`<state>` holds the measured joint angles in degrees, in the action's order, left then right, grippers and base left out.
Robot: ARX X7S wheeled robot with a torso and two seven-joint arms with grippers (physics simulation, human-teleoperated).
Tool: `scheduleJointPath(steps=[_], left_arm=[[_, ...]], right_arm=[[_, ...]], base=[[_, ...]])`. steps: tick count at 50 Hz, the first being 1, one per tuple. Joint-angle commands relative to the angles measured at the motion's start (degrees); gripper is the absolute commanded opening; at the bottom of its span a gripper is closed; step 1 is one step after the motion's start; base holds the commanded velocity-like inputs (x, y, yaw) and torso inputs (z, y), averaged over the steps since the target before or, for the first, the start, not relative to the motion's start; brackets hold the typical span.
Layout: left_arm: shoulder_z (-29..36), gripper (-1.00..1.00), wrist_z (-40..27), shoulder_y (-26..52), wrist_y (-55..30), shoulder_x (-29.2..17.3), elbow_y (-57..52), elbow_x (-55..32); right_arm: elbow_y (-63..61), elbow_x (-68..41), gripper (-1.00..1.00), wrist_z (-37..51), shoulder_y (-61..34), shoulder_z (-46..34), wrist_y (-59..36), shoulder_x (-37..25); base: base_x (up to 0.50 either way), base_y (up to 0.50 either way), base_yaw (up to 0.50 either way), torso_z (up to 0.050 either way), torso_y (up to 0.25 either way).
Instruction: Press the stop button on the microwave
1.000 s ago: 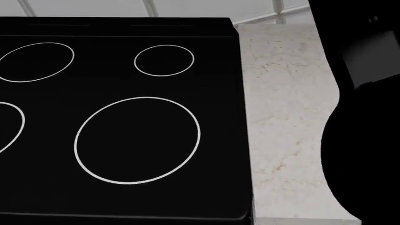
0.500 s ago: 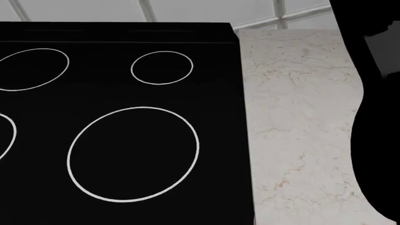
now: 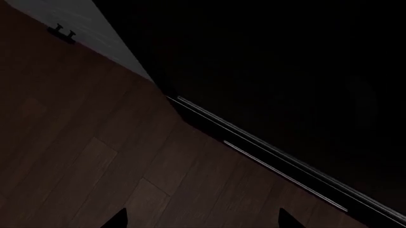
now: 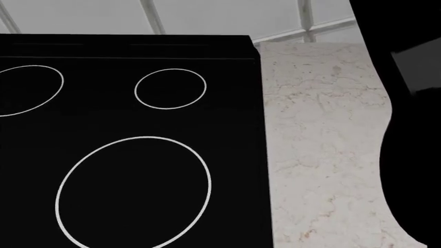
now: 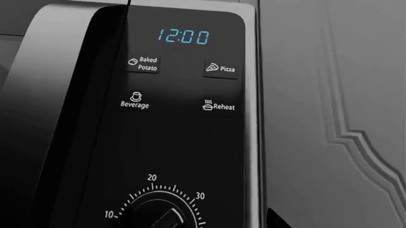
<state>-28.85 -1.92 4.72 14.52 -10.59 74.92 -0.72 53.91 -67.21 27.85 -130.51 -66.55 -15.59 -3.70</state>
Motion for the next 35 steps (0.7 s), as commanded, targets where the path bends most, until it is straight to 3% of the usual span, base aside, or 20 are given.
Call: scheduleJointPath(steps=[1,14,35], left_arm=[[-0.04,1.0,-0.01,-0.06,0.0,0.0,0.07,0.0],[-0.04,1.0,-0.01,-0.06,0.0,0.0,0.07,0.0],[-0.04,1.0,-0.01,-0.06,0.0,0.0,0.07,0.0]], right_arm=[[0.16,0.46,1.0,-0.08,0.73,0.19,0.01,0.09],[-1.62,-0.81,1.0,0.8,-0.81,1.67,-1.91,-0.78],[-16.27,-4.81,1.0,10.38,-2.03,4.88,-10.93,-5.59]], base=[[0.0,0.0,0.0,0.05,0.107],[0.0,0.0,0.0,0.008,0.016],[0.0,0.0,0.0,0.0,0.0]])
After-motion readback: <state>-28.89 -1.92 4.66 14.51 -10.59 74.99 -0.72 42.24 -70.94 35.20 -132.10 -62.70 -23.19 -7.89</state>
